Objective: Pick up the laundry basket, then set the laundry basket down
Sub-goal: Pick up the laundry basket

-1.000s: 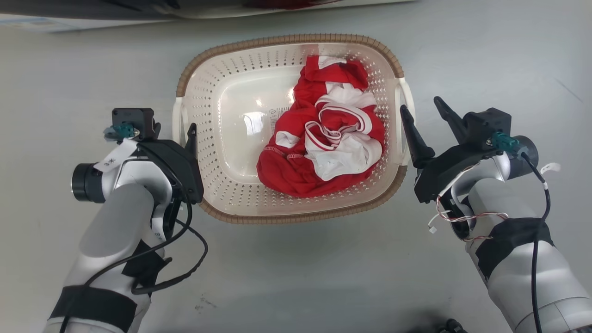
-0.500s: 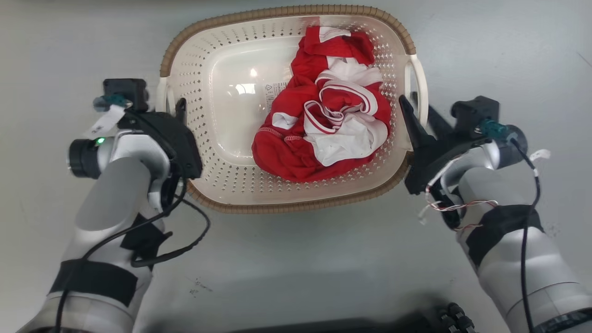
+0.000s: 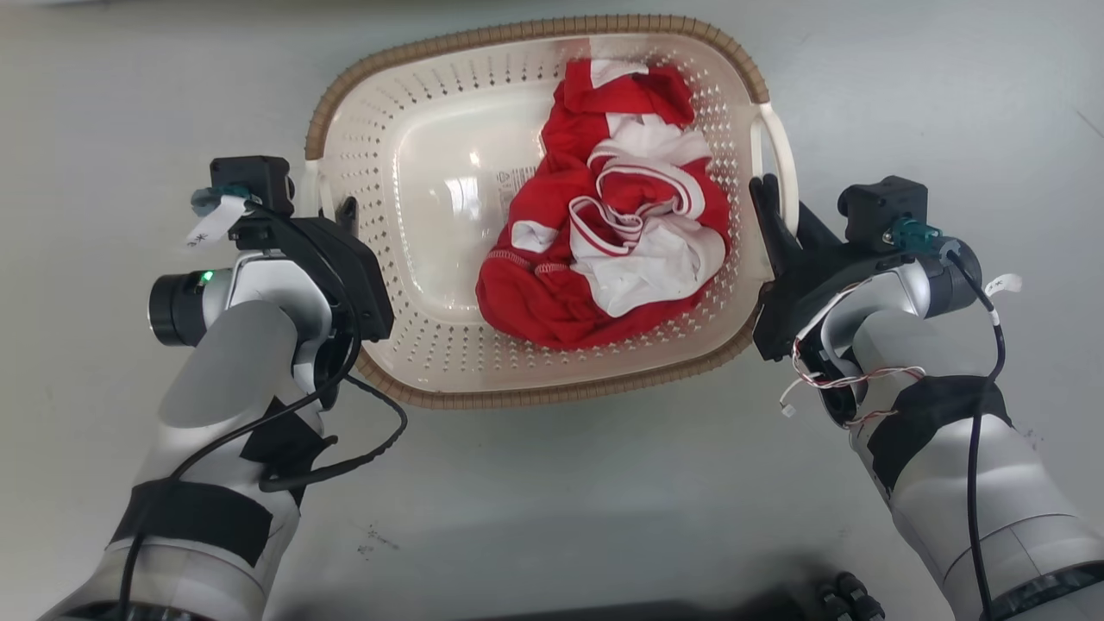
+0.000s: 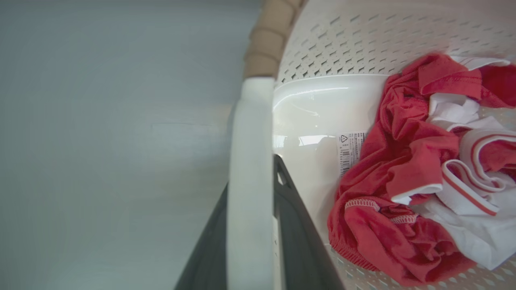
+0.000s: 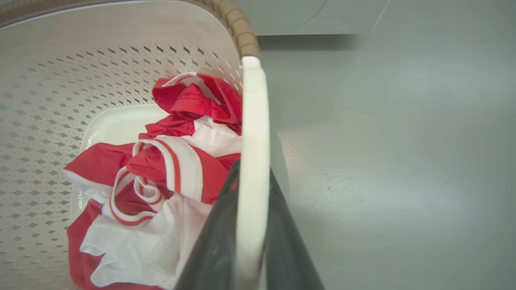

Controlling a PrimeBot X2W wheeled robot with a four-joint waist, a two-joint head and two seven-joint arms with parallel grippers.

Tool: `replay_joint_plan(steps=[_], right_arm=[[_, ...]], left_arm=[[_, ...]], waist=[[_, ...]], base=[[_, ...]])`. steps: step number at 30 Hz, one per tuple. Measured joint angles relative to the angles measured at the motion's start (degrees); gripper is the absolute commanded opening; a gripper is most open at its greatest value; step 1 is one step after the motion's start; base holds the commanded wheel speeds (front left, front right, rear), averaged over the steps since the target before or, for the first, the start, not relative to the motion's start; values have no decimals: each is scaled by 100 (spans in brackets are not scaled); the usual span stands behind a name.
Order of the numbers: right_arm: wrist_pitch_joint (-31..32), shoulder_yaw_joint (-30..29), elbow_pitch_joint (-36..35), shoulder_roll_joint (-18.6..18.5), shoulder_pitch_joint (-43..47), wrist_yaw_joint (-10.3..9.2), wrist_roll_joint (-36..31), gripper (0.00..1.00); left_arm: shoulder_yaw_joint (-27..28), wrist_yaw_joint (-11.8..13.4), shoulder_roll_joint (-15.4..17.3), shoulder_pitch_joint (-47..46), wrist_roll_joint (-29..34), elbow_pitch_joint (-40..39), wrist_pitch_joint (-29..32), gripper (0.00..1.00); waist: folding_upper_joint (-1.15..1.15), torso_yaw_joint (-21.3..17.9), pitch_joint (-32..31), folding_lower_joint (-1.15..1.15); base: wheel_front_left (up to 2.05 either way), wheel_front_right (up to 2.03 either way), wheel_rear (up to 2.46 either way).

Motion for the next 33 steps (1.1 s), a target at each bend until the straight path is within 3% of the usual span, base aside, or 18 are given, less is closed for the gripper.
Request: replay_joint_plan(steps=[12, 33], right_arm=[[52, 257, 391, 26, 65, 11, 174, 0], [745, 573, 843, 122, 737, 41, 821, 0]], left_arm=[[18, -156, -107, 38, -180, 492, -29, 0], [44, -358, -240, 649, -475, 943, 672, 0]], waist=[[0, 15, -522, 0], [0, 5, -2024, -1]], base=[[0, 0, 0], [0, 0, 0]])
